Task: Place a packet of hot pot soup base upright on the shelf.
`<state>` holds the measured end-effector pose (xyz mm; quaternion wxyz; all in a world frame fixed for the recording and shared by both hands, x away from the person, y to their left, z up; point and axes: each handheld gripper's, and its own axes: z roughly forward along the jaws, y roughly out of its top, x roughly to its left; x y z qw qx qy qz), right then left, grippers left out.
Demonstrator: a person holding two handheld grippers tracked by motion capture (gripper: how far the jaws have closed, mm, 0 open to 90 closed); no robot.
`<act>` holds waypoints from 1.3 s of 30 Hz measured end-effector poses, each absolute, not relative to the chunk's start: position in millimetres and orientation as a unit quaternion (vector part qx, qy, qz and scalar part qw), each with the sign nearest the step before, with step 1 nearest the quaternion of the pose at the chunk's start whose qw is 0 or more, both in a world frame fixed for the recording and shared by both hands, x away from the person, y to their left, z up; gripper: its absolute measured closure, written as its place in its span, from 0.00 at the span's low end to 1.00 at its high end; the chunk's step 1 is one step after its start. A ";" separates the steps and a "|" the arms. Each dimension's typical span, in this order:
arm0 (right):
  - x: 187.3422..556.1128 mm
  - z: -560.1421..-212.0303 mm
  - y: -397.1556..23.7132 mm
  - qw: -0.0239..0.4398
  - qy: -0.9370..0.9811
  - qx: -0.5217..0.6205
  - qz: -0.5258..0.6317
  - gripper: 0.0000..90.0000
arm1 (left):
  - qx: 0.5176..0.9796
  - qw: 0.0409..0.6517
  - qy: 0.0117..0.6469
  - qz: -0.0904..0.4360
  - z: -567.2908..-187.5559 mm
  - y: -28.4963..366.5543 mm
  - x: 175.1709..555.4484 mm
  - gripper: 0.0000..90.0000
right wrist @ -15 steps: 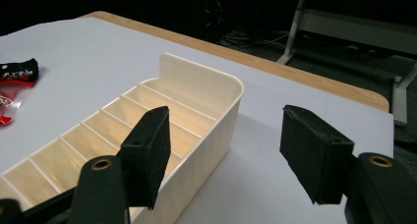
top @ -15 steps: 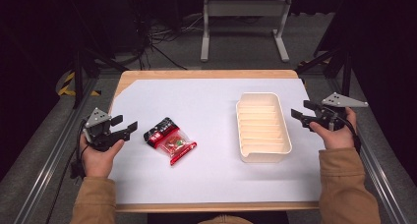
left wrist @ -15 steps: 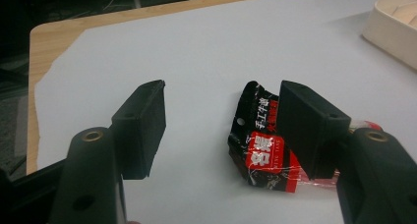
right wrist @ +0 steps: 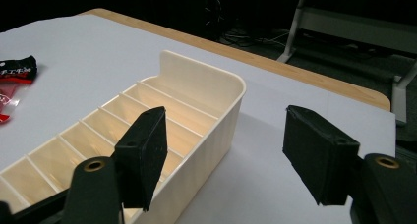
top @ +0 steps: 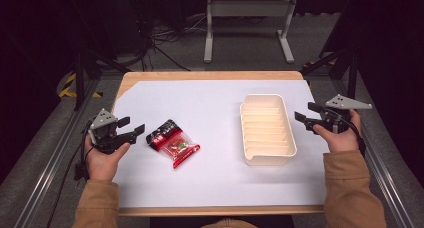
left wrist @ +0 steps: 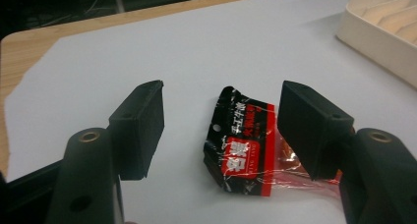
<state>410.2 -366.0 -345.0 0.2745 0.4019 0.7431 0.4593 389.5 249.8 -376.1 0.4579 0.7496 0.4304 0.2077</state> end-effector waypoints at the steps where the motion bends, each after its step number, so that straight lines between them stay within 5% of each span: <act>1: 410.3 -345.1 -365.6 0.275 0.743 0.402 0.460 0.36 | 0.754 0.453 0.430 0.201 -376.7 248.2 390.3 0.38; 39: 420.3 -363.3 -356.7 0.245 0.759 0.403 0.450 0.32 | 0.780 0.363 0.499 0.106 -442.0 233.4 424.0 0.39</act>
